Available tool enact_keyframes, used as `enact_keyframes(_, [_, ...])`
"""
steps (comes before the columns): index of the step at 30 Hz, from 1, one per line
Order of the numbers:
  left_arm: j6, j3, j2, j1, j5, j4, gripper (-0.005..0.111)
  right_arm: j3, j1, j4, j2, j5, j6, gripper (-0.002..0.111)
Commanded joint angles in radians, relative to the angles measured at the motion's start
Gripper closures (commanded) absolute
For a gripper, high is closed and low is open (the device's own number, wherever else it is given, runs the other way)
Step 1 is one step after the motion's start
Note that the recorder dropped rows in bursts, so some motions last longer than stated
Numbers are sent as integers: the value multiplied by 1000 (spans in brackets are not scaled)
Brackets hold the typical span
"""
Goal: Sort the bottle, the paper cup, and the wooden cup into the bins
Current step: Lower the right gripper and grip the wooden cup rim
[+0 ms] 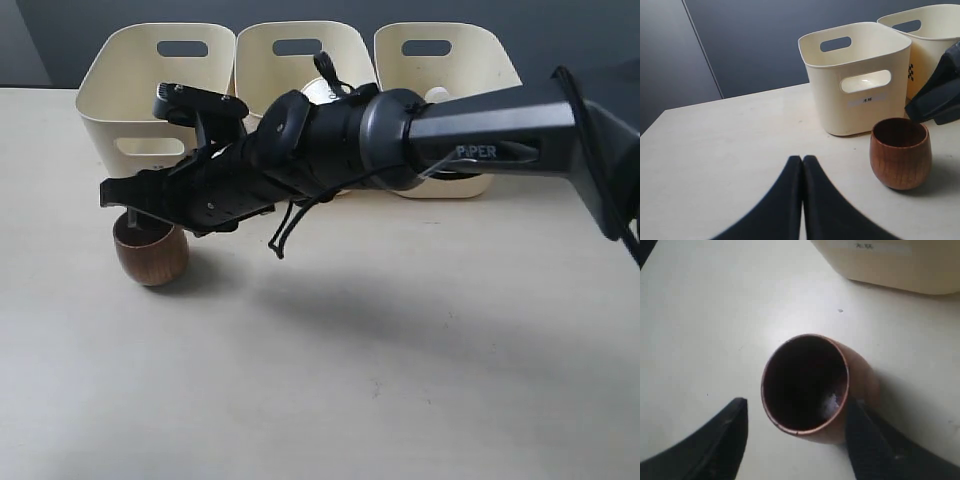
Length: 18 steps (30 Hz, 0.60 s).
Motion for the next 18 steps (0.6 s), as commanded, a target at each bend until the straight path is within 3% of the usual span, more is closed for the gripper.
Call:
enact_keyframes(1, [-2,1,-5,-3,-1,-3,107,-33,1,10,26,3,-2,53])
enact_keyframes(18, [-2,1,-5,-3,-1,-3,107,-37,1,10,77,-47,16,53])
